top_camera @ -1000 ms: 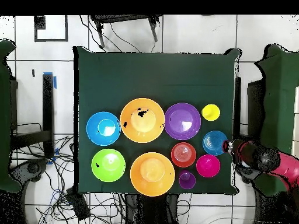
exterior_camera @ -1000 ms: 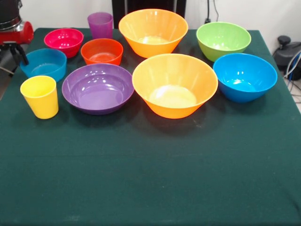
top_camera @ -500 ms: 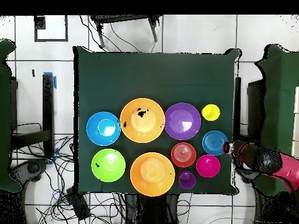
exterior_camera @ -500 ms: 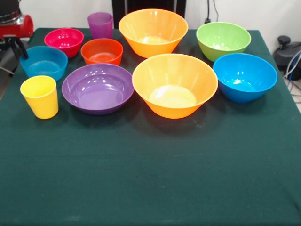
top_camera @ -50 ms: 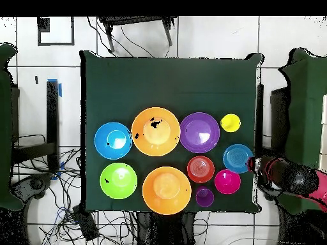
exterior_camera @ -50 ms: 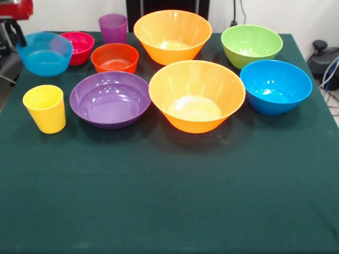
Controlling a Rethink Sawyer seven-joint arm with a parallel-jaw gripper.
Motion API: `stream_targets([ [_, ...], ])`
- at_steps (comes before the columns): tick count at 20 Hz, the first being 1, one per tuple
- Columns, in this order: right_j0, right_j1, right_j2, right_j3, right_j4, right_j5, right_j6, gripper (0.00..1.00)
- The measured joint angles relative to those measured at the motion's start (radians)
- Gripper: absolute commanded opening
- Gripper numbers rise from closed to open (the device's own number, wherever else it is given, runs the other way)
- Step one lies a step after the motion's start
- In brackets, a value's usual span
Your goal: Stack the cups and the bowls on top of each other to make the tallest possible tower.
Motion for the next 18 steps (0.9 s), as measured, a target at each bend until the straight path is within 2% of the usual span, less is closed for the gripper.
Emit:
stream_targets([
  [6,0.015,-0.070,0.000,0.026,0.064,0.019,0.000,0.00],
  [10,0.036,-0.091,0.000,0.030,0.102,0.019,0.000,0.00],
  [15,0.102,-0.106,0.000,0.026,0.140,0.019,0.000,0.00],
  [18,0.171,-0.108,-0.003,0.014,0.164,0.020,0.000,0.00],
])
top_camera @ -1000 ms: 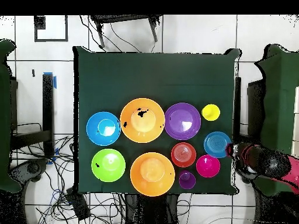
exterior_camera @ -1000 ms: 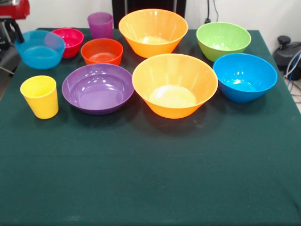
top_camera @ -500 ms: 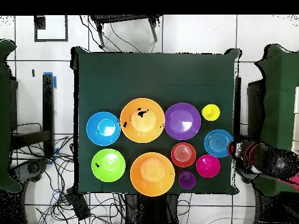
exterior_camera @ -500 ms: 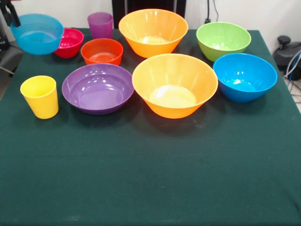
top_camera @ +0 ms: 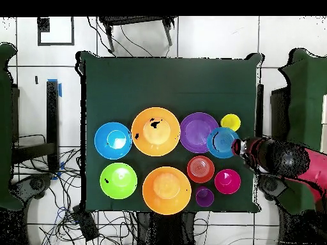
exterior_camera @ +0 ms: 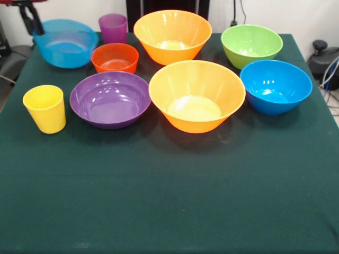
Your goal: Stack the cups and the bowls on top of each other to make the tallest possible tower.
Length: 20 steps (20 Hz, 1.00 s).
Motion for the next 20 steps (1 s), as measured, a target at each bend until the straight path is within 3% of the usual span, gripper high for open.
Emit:
stream_targets([
  [7,0.179,0.004,-0.029,-0.067,0.047,0.000,0.029,0.00],
  [9,0.203,0.007,-0.033,-0.082,0.054,0.000,0.037,0.00],
  [14,0.314,0.055,-0.057,-0.206,0.069,0.011,0.076,0.00],
  [17,0.386,0.125,-0.075,-0.346,0.083,0.046,0.091,0.00],
  [20,0.418,0.170,-0.086,-0.435,0.094,0.084,0.094,0.00],
])
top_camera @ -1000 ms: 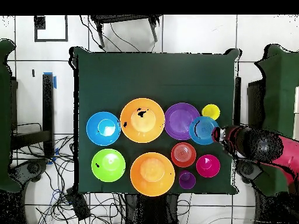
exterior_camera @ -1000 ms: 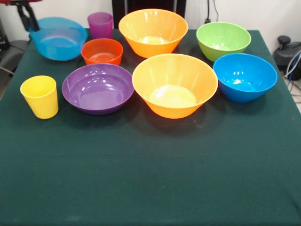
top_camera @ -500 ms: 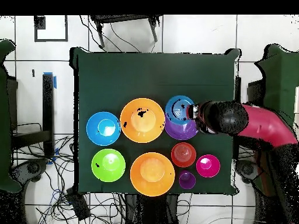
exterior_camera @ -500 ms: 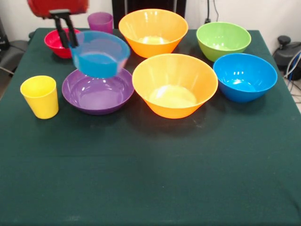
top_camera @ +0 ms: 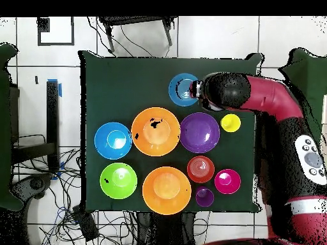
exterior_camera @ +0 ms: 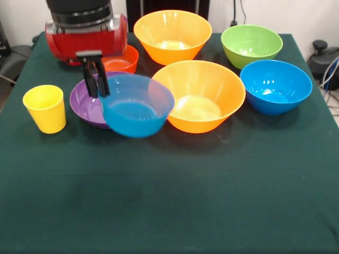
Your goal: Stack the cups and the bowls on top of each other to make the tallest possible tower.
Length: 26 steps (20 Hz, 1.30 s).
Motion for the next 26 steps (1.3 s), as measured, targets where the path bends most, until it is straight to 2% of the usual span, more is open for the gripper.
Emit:
stream_targets([
  [7,0.031,0.104,-0.023,-0.177,0.005,0.057,0.000,0.00],
  [12,0.029,0.160,-0.047,-0.236,0.007,0.057,0.000,0.00],
  [17,0.029,0.193,-0.073,-0.244,0.007,0.050,0.001,0.00],
  [26,0.046,0.235,-0.126,-0.224,0.009,-0.086,0.038,0.00],
])
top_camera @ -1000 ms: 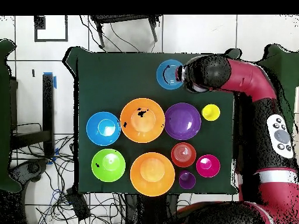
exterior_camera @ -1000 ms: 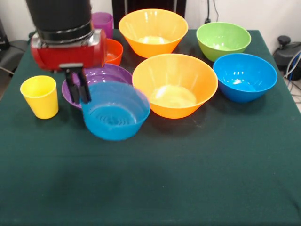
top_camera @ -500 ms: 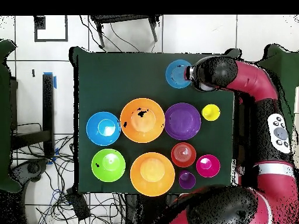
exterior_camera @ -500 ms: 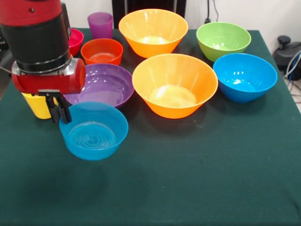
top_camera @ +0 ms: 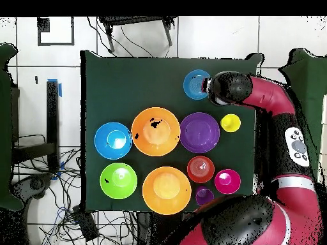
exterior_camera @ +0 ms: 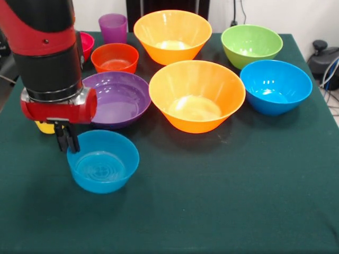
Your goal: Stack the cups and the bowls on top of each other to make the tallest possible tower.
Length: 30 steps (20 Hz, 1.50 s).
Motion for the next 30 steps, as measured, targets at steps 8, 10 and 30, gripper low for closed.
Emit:
stream_targets([
  [8,0.049,0.024,-0.032,0.002,0.017,-0.086,0.088,0.00],
  [10,0.062,0.034,-0.037,0.001,0.025,-0.091,0.106,0.00],
  [30,0.130,0.130,-0.073,-0.068,0.056,-0.111,0.139,1.00],
])
